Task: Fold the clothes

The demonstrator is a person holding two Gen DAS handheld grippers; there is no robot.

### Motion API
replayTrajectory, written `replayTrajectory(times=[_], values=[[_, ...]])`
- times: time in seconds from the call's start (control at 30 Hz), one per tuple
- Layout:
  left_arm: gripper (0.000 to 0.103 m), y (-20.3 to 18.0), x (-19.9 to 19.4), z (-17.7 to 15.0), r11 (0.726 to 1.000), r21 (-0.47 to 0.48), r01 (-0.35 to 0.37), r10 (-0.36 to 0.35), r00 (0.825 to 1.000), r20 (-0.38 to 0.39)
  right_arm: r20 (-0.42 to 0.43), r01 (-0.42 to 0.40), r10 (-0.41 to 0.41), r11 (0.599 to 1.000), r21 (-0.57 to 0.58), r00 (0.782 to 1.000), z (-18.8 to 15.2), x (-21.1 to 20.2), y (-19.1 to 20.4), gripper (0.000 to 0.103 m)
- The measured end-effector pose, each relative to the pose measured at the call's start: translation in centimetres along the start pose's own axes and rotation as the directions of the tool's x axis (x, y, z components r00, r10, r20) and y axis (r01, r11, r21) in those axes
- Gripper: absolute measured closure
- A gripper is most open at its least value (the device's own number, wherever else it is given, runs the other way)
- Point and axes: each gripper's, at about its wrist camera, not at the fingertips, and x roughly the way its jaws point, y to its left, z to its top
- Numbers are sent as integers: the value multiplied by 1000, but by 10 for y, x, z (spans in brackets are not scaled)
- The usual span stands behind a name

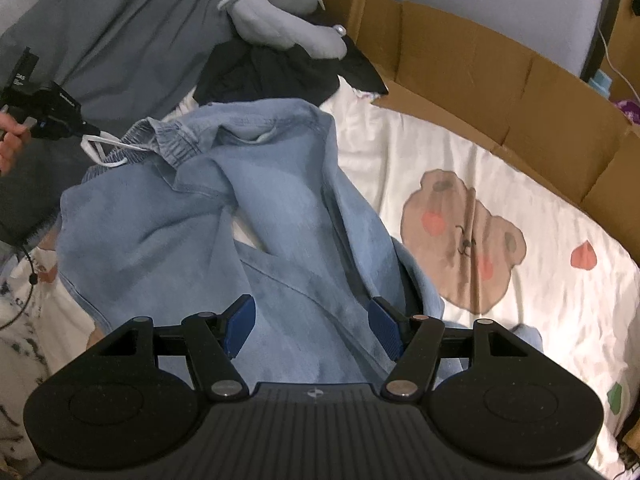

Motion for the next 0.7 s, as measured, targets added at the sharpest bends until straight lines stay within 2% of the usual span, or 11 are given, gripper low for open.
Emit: replayTrajectory(times=[0.17,0.3,0.7], values=[[99,-22,-17,-33,993,76,88,-92,994,54,-4,2,-2,1000,1,1000,0,2,0,34],[99,-36,-20,-56,986,134,99,-107,993,55,-16,0,0,1000,-4,1000,-3,5,3,34],[99,-41,24,-99,986,76,149,-148,989,-28,-35,5,-5,1000,-11,999,-5,7,3,34]])
